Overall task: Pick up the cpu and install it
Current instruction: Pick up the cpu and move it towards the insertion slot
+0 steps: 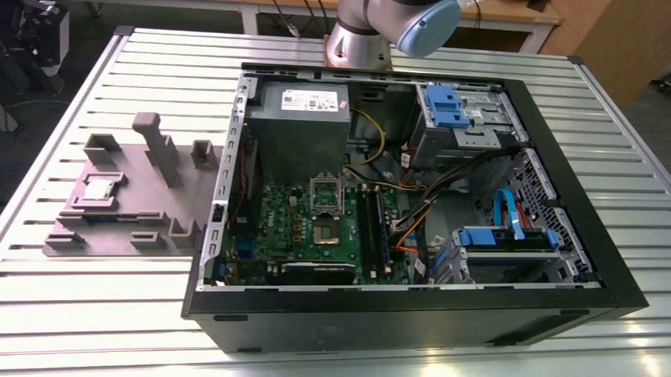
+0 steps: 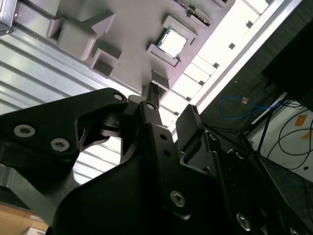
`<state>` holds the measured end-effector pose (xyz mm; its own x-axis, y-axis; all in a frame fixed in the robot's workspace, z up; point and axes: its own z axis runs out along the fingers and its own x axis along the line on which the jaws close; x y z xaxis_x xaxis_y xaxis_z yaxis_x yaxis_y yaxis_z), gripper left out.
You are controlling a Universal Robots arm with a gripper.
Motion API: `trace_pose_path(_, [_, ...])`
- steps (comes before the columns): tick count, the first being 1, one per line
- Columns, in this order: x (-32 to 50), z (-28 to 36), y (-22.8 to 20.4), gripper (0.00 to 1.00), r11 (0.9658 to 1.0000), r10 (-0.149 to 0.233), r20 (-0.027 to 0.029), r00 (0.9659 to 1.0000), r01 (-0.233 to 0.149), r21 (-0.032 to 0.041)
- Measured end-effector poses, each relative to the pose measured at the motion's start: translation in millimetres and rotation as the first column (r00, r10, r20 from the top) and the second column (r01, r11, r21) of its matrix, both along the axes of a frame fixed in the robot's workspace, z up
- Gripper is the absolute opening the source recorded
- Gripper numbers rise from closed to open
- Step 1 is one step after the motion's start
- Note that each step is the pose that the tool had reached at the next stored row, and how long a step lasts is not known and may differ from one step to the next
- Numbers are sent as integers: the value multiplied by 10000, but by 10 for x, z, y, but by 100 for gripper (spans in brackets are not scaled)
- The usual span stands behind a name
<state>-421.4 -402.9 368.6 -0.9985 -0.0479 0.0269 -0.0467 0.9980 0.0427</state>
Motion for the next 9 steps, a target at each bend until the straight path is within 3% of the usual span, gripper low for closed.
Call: trace_pose_path(9, [-2,-4,-7,42,10000,31,-3,10000,-31,0])
